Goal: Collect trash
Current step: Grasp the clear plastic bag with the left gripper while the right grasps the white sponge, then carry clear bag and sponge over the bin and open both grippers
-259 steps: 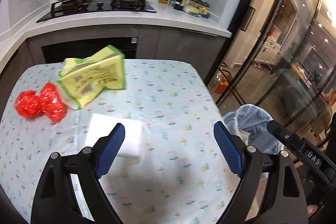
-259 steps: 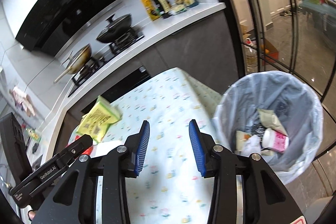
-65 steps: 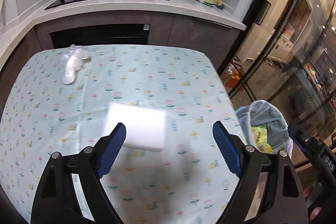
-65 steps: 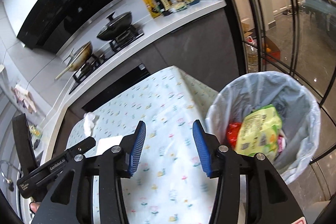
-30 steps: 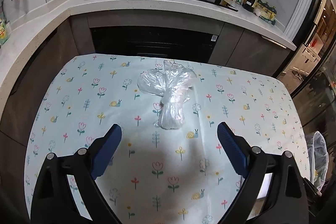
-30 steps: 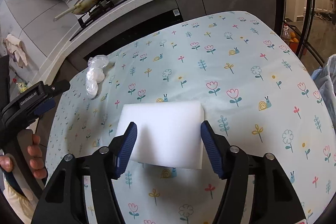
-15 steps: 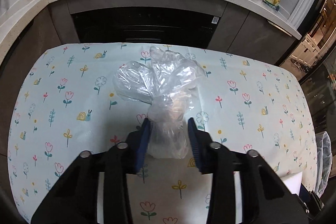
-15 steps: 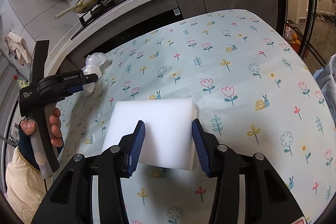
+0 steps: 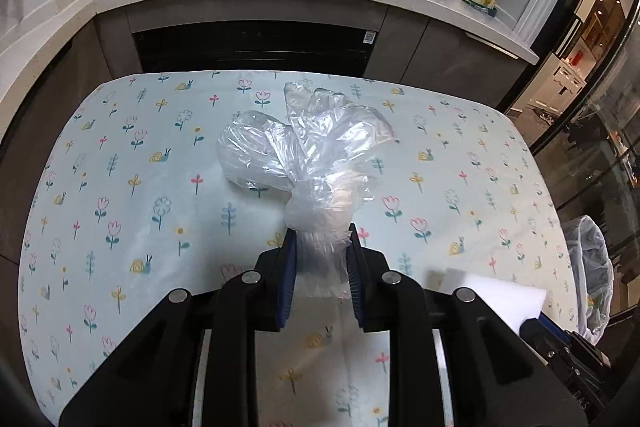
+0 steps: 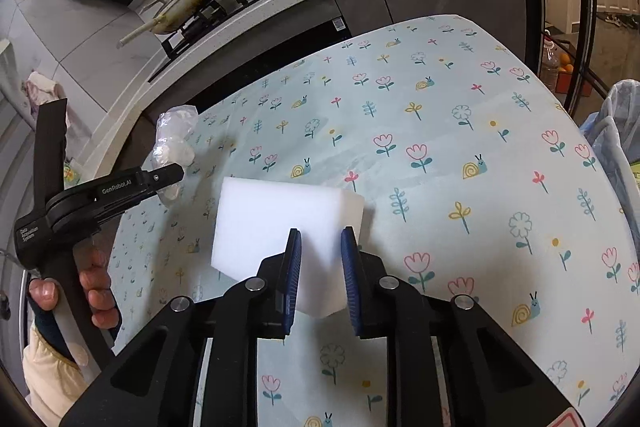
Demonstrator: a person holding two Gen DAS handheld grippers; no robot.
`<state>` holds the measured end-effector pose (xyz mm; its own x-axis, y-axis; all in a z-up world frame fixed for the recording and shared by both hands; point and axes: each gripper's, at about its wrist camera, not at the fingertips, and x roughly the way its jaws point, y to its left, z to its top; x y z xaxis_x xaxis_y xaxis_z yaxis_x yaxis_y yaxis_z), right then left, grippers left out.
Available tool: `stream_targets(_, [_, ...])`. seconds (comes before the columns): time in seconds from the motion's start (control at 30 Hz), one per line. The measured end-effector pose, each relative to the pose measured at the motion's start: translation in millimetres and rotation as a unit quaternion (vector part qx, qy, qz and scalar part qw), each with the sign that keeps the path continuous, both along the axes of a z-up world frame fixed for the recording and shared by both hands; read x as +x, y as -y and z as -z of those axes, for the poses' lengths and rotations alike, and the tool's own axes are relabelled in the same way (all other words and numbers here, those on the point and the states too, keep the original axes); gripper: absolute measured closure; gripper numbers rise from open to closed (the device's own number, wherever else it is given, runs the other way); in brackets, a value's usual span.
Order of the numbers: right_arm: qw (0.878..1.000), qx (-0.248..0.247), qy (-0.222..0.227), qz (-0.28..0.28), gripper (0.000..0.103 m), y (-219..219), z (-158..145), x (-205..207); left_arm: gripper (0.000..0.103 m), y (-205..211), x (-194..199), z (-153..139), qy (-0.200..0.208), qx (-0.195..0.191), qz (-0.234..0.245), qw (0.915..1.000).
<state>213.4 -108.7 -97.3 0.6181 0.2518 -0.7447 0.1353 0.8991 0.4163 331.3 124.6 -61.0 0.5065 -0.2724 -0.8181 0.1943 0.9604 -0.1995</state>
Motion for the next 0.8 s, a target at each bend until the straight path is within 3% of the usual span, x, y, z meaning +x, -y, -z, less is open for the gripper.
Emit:
stream_targets(0.4, [0.997,0.01,0.041,0.059,0.089,64,-31,-69,0.081,60,-86,-38,0.018,-0.02,0.043,0.9987])
stream_targets(0.8, [0.986,-0.003,0.08,0.145,0.089,164,-60,-134,0.081,171,-151,-62,0.027,-0.026,0.133,0.9904])
